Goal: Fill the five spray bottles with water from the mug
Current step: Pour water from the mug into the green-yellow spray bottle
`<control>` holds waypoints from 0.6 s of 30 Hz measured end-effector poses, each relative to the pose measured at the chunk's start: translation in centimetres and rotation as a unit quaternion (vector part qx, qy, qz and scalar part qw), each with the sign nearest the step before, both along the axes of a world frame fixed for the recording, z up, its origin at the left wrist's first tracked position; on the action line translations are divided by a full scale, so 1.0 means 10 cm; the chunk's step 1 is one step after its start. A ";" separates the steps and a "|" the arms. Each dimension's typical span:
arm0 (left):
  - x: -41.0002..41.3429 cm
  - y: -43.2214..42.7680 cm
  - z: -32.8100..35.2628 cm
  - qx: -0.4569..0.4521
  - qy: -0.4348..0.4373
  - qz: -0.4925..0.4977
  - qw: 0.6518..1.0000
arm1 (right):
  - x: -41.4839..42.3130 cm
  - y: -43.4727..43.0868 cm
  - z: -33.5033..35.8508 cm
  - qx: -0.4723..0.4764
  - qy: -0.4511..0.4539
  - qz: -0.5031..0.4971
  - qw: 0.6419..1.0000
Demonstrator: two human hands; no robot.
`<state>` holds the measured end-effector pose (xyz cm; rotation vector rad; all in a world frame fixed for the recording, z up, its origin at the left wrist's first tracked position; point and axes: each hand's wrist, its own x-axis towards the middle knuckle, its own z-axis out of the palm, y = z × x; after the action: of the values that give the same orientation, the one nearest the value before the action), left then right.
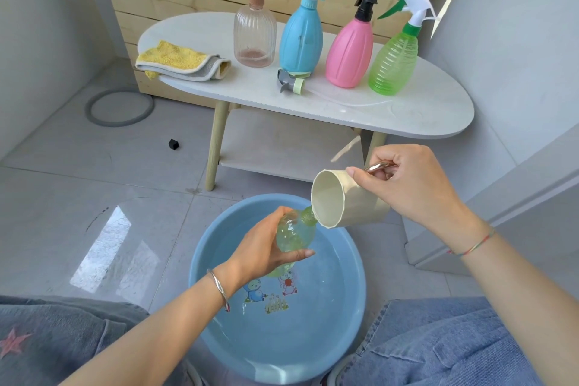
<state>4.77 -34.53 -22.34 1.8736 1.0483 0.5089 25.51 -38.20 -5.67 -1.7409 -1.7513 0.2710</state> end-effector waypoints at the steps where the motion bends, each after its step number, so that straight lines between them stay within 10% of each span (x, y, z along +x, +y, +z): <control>1: 0.00 0.00 0.00 -0.002 -0.001 -0.001 1.000 | 0.00 0.00 0.00 0.001 0.000 0.001 1.000; 18: 0.00 0.00 -0.02 -0.010 -0.012 0.000 1.000 | -0.02 0.00 -0.01 0.027 -0.047 0.031 0.998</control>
<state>4.76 -34.56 -22.57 1.8452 1.0351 0.5179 25.34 -38.25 -5.81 -1.6871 -1.8661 0.1693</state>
